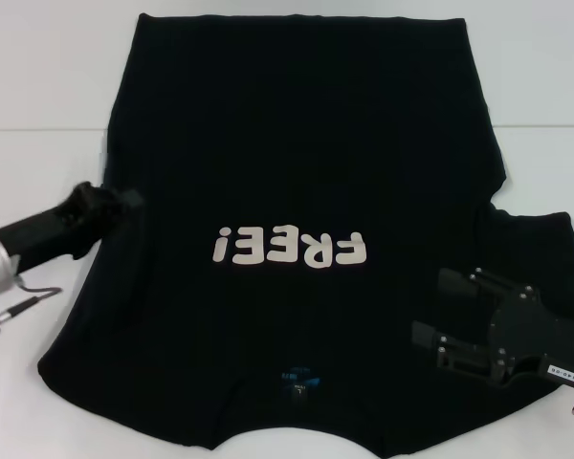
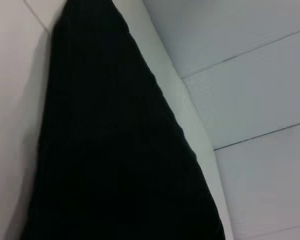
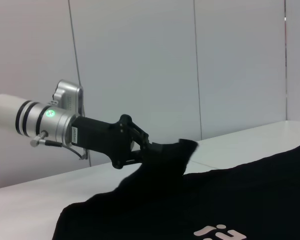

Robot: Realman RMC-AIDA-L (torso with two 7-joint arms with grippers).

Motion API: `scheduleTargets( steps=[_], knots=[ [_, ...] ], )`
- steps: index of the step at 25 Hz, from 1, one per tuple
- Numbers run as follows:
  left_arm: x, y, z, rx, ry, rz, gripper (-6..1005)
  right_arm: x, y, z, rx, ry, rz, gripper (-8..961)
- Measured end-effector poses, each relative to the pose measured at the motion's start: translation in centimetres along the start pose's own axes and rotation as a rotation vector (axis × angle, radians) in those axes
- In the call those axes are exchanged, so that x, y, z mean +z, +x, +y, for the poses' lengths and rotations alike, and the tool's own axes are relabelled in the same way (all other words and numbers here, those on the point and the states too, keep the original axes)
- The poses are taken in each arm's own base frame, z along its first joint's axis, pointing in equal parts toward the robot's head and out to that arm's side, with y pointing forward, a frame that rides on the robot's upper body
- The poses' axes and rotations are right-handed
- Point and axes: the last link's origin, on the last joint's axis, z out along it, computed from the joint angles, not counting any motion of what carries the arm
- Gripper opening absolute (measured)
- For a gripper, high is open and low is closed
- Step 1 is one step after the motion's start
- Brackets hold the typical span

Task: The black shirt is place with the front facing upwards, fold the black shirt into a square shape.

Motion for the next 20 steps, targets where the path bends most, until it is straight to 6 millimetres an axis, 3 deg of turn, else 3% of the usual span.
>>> scheduleTargets(
  steps=[8,15,19,20],
  knots=[
    [1.1,-2.0,-0.4,-0.006,-0.073,0.063,50,0.0,0.0,0.1,0.002,-0.002,0.0,809],
    [1.1,-2.8,-0.2,0.083,-0.103,0.042,341,-0.1,0.2,0.1,0.01,0.003,-0.001,808],
    [0.3,-3.2,1.1,0.263,-0.198,0.011,478,-0.5,0.3,0.0,0.033,0.028,-0.009,807],
    [0.0,-3.3,1.6,0.33,-0.232,0.003,597,-0.7,0.3,-0.1,0.052,0.042,-0.015,807]
  ],
)
